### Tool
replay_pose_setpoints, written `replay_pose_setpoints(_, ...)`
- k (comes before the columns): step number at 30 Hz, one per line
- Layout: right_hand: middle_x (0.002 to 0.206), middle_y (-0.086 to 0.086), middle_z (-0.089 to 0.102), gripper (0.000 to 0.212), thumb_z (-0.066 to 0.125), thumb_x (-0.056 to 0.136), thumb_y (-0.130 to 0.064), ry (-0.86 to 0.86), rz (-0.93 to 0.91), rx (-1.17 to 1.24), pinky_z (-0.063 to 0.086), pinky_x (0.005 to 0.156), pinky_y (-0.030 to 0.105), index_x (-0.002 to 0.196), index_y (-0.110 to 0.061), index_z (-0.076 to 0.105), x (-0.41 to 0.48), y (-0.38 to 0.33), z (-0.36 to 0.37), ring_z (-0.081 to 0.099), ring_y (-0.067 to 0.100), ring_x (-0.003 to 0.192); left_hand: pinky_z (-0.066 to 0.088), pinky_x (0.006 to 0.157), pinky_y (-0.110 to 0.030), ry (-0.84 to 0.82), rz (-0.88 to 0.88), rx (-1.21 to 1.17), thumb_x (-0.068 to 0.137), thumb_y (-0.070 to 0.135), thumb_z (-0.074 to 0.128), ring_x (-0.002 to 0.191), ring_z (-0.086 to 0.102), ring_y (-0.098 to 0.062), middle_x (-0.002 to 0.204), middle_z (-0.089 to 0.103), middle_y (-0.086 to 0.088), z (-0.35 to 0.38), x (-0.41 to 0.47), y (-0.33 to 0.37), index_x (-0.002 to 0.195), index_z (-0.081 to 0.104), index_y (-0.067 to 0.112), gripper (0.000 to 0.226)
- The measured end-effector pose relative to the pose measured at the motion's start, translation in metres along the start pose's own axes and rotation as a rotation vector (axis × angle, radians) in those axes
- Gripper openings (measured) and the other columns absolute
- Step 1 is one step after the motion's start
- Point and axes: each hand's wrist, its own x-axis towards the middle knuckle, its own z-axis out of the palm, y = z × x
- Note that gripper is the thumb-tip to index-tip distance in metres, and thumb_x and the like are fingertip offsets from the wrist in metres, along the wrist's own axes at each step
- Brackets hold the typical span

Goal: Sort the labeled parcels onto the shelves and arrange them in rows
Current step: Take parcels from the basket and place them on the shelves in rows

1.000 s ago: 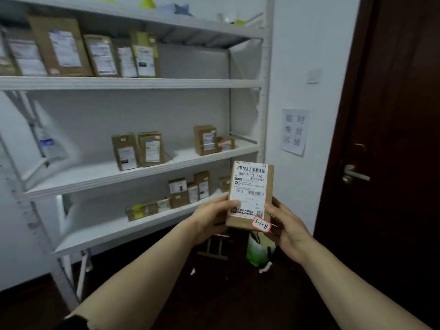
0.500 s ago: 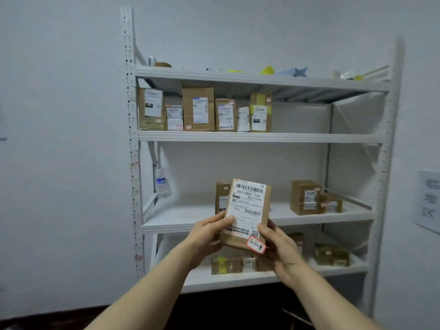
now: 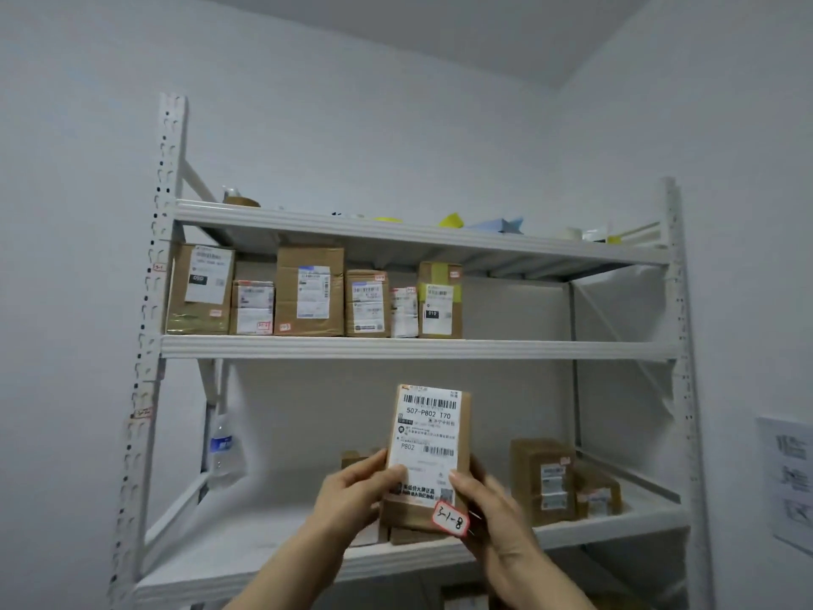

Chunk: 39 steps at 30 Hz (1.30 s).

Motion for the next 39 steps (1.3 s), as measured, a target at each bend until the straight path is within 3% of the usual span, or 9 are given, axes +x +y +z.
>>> replay_pose_setpoints(2, 0.099, 0.012, 0.074, 0.05, 0.07, 0.073, -0.01, -0.013, -0.03, -0.013, 0.055, 0.066, 0.032, 0.122, -0.02, 0.059, 0.023, -0.019, -0.024, 0.072, 0.026, 0.085, 0.054, 0.065, -0.023, -0.03, 0.024, -0.016, 0.082, -0.003, 0.064, 0.084, 0.072, -0.019, 0.096, 0.075, -0.005, 0.028, 0.026, 0.003, 0.117, 0.067, 0.013, 0.038)
replay_pose_setpoints(5, 0.102, 0.012, 0.073, 0.072, 0.074, 0.064, -0.013, -0.031, -0.065, -0.022, 0.055, 0.078, 0.038, 0.132, -0.019, 0.052, 0.063, -0.053, -0.072, 0.071, 0.028, 0.092, 0.055, 0.072, -0.029, -0.03, 0.059, -0.015, 0.08, -0.008, 0.063, 0.087, 0.072, -0.022, 0.094, 0.075, -0.006, 0.084, 0.067, 0.009, 0.116, 0.065, 0.013, 0.042)
replay_pose_setpoints(9, 0.1, 0.014, 0.073, 0.071, 0.074, 0.067, -0.007, -0.041, -0.125, -0.07, 0.055, 0.078, 0.037, 0.132, -0.021, 0.049, 0.107, -0.101, -0.133, 0.071, 0.028, 0.089, 0.057, 0.083, -0.033, -0.031, 0.093, -0.032, 0.079, -0.009, 0.066, 0.088, 0.072, -0.022, 0.094, 0.075, -0.009, 0.153, 0.113, 0.022, 0.115, 0.065, 0.008, 0.04)
replay_pose_setpoints(12, 0.095, 0.013, 0.074, 0.088, 0.081, 0.053, -0.017, -0.053, -0.157, -0.169, 0.052, 0.09, 0.042, 0.133, -0.025, 0.048, 0.141, -0.13, -0.172, 0.07, 0.028, 0.091, 0.054, 0.062, -0.016, -0.029, 0.156, 0.046, 0.08, -0.007, 0.067, 0.072, 0.071, -0.006, 0.087, 0.076, -0.001, 0.195, 0.143, 0.031, 0.112, 0.066, 0.011, 0.037)
replay_pose_setpoints(15, 0.094, 0.014, 0.074, 0.103, 0.084, 0.043, -0.016, -0.035, -0.174, -0.208, 0.05, 0.095, 0.046, 0.137, -0.023, 0.044, 0.184, -0.148, -0.2, 0.069, 0.031, 0.093, 0.054, 0.06, -0.015, -0.032, 0.2, 0.097, 0.083, -0.011, 0.062, 0.069, 0.071, -0.005, 0.094, 0.074, -0.006, 0.221, 0.174, 0.037, 0.111, 0.067, 0.01, 0.035)
replay_pose_setpoints(21, 0.098, 0.016, 0.073, 0.09, 0.083, 0.048, -0.015, -0.073, -0.232, -0.24, 0.05, 0.095, 0.049, 0.132, -0.019, 0.048, 0.259, -0.17, -0.217, 0.069, 0.032, 0.093, 0.056, 0.071, -0.018, -0.015, 0.275, 0.185, 0.085, -0.007, 0.063, 0.076, 0.071, -0.004, 0.083, 0.075, 0.006, 0.241, 0.247, 0.042, 0.108, 0.068, 0.014, 0.032)
replay_pose_setpoints(26, 0.101, 0.012, 0.073, 0.107, 0.086, 0.039, -0.027, -0.027, -0.31, -0.243, 0.051, 0.095, 0.046, 0.138, -0.019, 0.045, 0.33, -0.18, -0.226, 0.07, 0.028, 0.092, 0.054, 0.081, -0.019, 0.04, 0.338, 0.263, 0.085, 0.002, 0.066, 0.087, 0.065, -0.009, 0.103, 0.072, -0.003, 0.241, 0.316, 0.043, 0.123, 0.062, 0.007, 0.039)
replay_pose_setpoints(31, 0.098, 0.009, 0.073, 0.094, 0.082, 0.061, -0.012, -0.03, -0.364, -0.246, 0.051, 0.093, 0.042, 0.143, -0.02, 0.038, 0.403, -0.199, -0.237, 0.07, 0.026, 0.09, 0.049, 0.097, -0.03, 0.105, 0.39, 0.406, 0.085, 0.002, 0.067, 0.1, 0.062, -0.017, 0.111, 0.066, -0.008, 0.242, 0.385, 0.05, 0.127, 0.059, 0.005, 0.044)
replay_pose_setpoints(39, 0.111, 0.008, 0.069, 0.088, 0.081, 0.069, -0.012, -0.07, -0.357, -0.444, 0.052, 0.093, 0.04, 0.144, -0.024, 0.036, 0.493, -0.217, -0.263, 0.07, 0.024, 0.095, 0.051, 0.089, -0.033, 0.066, 0.382, 0.515, 0.085, 0.012, 0.07, 0.081, 0.058, -0.014, 0.108, 0.067, -0.009, 0.268, 0.491, 0.044, 0.132, 0.052, 0.002, 0.052)
